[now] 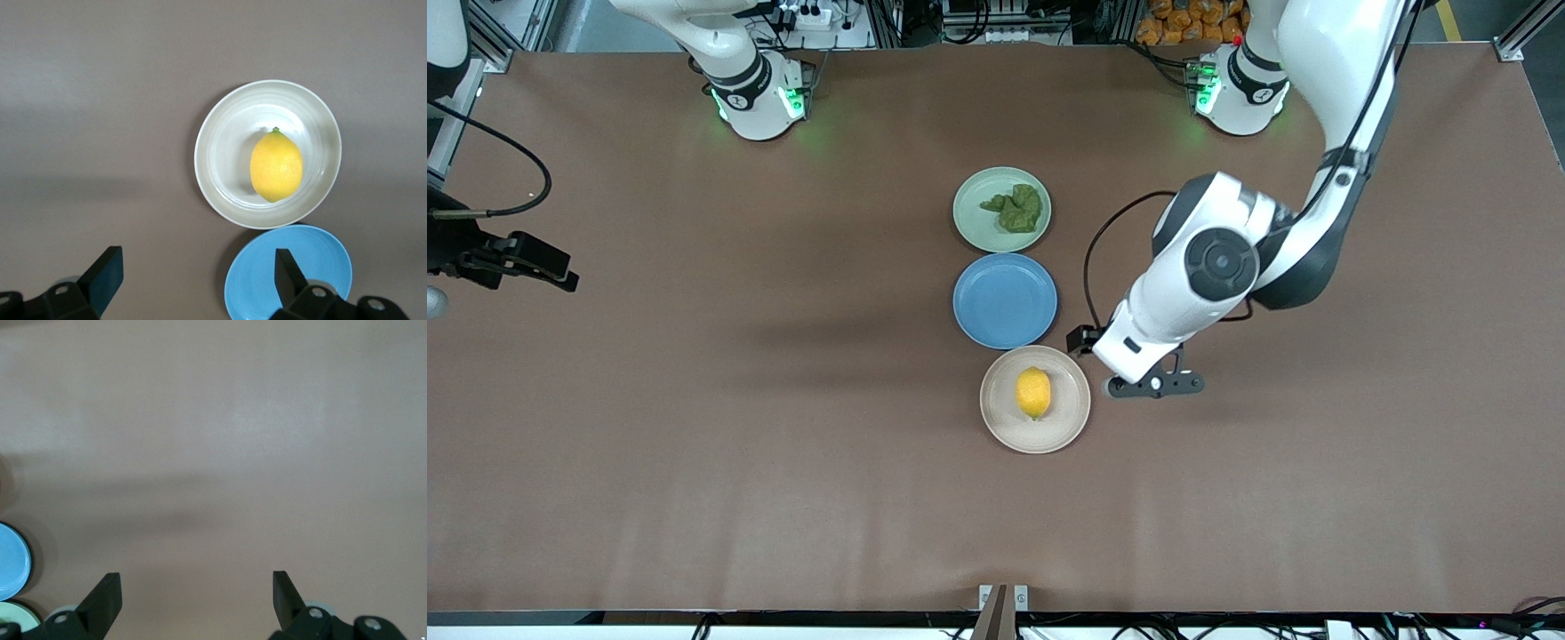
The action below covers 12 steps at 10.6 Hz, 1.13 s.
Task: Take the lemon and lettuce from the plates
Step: 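Reach the left gripper down over the yellow lemon on the white plate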
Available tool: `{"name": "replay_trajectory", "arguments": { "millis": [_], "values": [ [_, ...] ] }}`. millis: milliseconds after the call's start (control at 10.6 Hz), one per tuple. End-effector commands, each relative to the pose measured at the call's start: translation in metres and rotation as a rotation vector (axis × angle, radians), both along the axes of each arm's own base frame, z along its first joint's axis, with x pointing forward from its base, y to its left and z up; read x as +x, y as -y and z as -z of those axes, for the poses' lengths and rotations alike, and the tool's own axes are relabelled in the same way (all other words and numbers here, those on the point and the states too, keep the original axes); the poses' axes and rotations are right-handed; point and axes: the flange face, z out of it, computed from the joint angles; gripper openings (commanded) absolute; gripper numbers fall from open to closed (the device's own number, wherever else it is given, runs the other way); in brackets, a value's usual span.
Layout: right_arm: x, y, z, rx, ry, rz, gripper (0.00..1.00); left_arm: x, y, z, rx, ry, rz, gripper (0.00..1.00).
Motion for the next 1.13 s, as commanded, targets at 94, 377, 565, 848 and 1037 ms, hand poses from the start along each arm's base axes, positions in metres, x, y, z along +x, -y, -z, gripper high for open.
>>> {"name": "replay_trajectory", "arguments": {
  "millis": [94,377,565,848,1037],
  "values": [
    [-0.002,-0.003,0.005,-0.001,-0.015,0.006,1.0,0.009,0.029,0.031,-0.047,-0.005,-0.104,1.0],
    [0.001,-0.014,0.031,-0.002,-0.064,-0.011,1.0,0.005,0.06,0.063,-0.102,0.021,-0.151,1.0],
    [0.006,-0.025,0.047,-0.002,-0.089,-0.018,1.0,0.002,0.071,0.083,-0.119,0.032,-0.153,1.0],
    [0.005,-0.076,0.071,-0.009,-0.129,0.078,1.0,-0.008,0.087,0.122,-0.123,0.038,-0.135,1.0],
    [-0.012,-0.133,0.101,-0.011,-0.142,0.142,1.0,-0.008,0.089,0.132,-0.134,0.048,-0.141,1.0]
  ]
}}
